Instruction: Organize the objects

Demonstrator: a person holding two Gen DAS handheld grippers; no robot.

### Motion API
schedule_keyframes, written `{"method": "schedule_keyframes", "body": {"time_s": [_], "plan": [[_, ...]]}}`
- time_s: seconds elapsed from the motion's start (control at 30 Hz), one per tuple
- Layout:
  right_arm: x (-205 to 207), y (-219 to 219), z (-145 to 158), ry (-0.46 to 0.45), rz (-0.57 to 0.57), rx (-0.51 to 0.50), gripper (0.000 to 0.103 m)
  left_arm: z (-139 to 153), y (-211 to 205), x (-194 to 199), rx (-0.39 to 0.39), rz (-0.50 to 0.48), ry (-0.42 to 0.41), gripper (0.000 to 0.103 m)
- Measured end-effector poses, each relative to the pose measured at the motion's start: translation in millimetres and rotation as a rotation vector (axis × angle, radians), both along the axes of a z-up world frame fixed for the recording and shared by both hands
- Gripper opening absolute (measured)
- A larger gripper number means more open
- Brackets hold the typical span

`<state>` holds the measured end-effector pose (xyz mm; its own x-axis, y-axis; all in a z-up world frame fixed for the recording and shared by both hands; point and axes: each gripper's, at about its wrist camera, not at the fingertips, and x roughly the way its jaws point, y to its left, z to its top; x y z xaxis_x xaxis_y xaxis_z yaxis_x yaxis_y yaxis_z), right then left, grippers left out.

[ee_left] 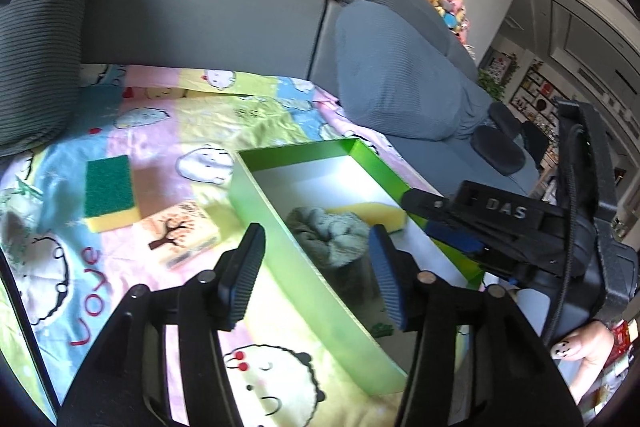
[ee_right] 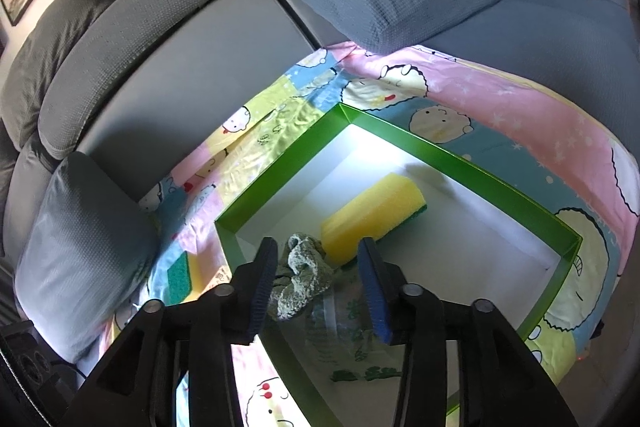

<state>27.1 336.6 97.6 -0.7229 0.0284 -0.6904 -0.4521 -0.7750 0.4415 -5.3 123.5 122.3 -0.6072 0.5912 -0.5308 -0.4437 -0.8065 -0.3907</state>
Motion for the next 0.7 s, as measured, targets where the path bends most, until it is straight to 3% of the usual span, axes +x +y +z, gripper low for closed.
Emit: {"method": "schedule_keyframes", "body": {"time_s": [0.23, 0.37, 0.6, 0.7], "plan": [[-2.4, -6.1, 0.9, 0.011, 0.027, -0.003, 0.065, -6.7, -18.6, -9.2, -0.060, 0.082, -0.018, 0.074], [-4.9, -10.4, 1.8, 0.016, 0.048, -0.004, 0.071, -17.2, -25.7, -17.7, -0.123, 0.142, -0.053, 0.076], [-5.7, -14.7, 1.9, 0.007, 0.058, 0.000, 0.073, -33.2, -41.4, -25.1, -0.139, 0.185, -0.125, 0.080], [-4.8, -15.5, 1.4, 0.016, 0.055, -0.006, 0.086, -39.2, -43.6, -27.9, -0.142, 0.193, -0.159, 0.080]]}}
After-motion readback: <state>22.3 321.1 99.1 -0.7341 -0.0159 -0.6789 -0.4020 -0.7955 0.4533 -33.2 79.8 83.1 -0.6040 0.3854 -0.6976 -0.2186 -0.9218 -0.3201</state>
